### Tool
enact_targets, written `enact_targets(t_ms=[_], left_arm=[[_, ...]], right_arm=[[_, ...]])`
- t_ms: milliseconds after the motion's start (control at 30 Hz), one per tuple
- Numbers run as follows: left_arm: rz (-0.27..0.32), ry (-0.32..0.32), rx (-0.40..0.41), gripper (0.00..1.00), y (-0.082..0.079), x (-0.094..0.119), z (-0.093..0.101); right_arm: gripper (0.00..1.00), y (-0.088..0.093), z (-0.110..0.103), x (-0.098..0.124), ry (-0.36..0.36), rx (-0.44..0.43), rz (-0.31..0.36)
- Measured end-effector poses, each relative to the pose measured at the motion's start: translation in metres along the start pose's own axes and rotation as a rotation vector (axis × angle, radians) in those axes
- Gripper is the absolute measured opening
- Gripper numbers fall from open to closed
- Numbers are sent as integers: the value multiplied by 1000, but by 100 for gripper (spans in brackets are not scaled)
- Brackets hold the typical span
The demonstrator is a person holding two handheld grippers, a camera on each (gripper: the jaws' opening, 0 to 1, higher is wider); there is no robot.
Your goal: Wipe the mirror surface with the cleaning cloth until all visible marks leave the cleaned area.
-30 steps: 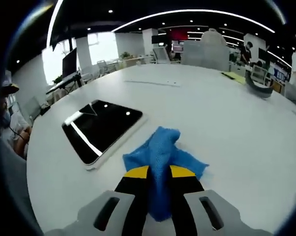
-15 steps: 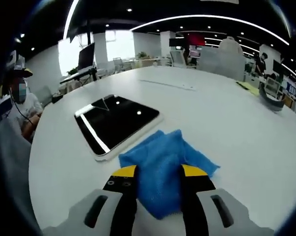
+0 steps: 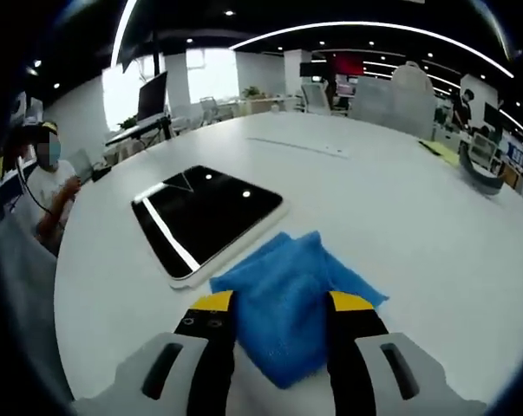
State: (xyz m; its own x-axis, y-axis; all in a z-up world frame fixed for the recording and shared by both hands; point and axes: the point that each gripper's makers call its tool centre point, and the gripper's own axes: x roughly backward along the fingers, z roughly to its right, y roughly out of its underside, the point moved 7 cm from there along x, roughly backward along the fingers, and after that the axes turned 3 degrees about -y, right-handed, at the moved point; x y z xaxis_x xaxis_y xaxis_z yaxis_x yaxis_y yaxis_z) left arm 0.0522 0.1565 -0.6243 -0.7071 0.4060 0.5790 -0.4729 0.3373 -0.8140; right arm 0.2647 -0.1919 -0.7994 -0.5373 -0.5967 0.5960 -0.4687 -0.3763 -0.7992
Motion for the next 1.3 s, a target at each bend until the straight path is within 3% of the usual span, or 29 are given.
enact_targets(t_ms=[267, 433, 600, 867, 1033, 1300], left_arm=[[31, 6, 26, 97, -4, -2, -11], [55, 9, 39, 97, -7, -1, -23], [57, 10, 17, 97, -3, 0, -33], [71, 35, 2, 97, -5, -1, -43], [89, 42, -4, 97, -8, 3, -49], [107, 52, 17, 98, -10, 4, -55]], right_arm=[[45, -27, -13, 25, -17, 2, 89], [49, -54, -31, 55, -3, 47, 169], [53, -70, -54, 79, -11, 41, 202], [70, -89, -102, 109, -34, 38, 262], [78, -93, -124, 131, -27, -29, 319], [91, -84, -143, 138, -33, -9, 281]])
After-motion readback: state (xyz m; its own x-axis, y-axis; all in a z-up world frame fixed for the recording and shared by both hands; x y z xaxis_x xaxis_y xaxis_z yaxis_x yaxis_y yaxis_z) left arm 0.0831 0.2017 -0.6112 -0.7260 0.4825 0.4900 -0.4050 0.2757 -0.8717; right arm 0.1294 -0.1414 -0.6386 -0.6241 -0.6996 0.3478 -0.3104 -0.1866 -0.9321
